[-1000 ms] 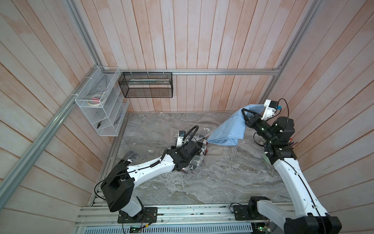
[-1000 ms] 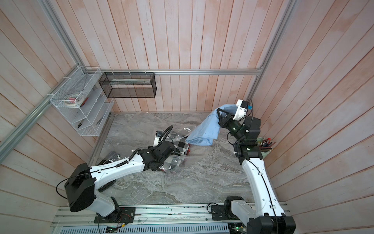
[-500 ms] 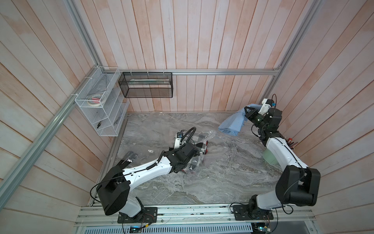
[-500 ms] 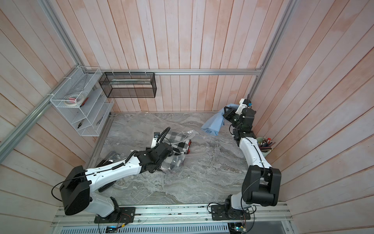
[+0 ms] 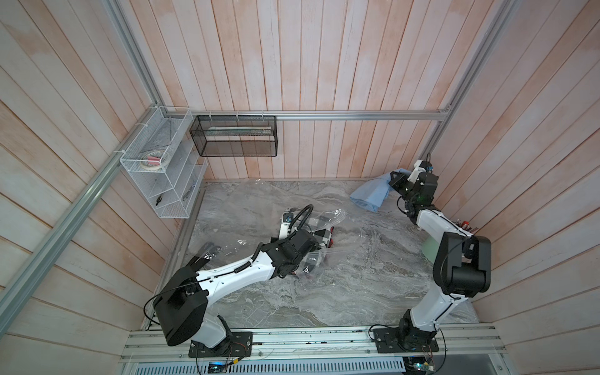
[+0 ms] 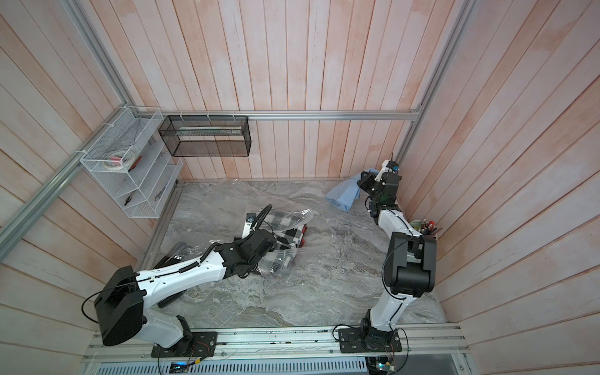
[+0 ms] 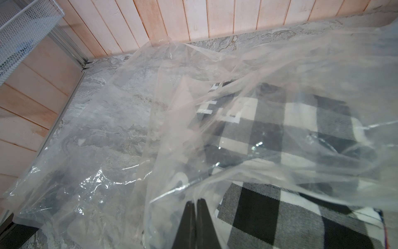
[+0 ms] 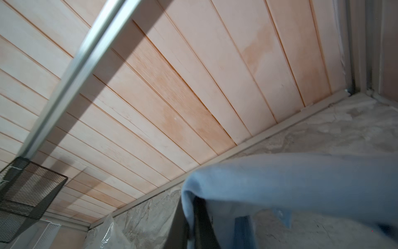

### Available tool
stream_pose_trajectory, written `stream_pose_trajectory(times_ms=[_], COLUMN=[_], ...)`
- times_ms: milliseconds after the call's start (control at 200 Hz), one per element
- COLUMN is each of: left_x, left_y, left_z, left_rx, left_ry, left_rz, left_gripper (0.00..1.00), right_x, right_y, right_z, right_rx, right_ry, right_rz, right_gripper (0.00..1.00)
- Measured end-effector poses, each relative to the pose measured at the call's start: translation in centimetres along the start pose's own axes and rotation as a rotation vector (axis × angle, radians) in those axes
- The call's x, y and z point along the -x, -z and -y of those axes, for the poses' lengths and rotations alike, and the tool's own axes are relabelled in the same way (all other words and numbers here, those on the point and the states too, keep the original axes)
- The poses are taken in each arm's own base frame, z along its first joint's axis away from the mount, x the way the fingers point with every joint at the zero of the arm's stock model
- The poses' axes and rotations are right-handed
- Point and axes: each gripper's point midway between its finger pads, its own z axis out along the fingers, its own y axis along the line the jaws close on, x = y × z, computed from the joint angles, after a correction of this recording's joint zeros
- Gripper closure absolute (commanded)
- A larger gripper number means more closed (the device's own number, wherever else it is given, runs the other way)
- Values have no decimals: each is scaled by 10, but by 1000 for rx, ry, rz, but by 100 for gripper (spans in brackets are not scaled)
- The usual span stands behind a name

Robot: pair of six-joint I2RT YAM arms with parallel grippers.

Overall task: Take the shirt out of the vacuum bag
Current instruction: Place the shirt at the center of the board.

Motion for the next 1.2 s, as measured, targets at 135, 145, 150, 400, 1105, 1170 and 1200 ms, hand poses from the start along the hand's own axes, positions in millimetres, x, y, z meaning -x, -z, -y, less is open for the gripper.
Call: stream_pose_trajectory(times_ms=[135, 145, 150, 400, 1105, 1170, 1200], left_x=[1, 1, 1, 1, 7, 10, 12], left_y=[0, 0, 0, 0, 2, 4, 6], left_z=[2, 2, 2, 5, 18, 20, 22], left_rx=[-9, -9, -9, -23, -92, -109, -122], left_ry=[-2, -3, -3, -5, 17, 31, 40], left_rz=[1, 2, 1, -2, -1, 6, 10], left_gripper=[100, 100, 100, 100, 100, 100, 100], right_x=[-44, -45, -46, -80, -94, -90, -87], right_y=[8, 8, 9, 37, 70, 74, 76], right_z=[48, 50, 51, 102, 94, 75, 62], right_rx=[-123, -130, -133, -313, -328, -292, -269], right_ry=[-37, -39, -40, -80, -166, -149, -135], right_rz=[-54, -54, -55, -64, -70, -57, -51], right_gripper=[100, 100, 100, 100, 2, 2, 2])
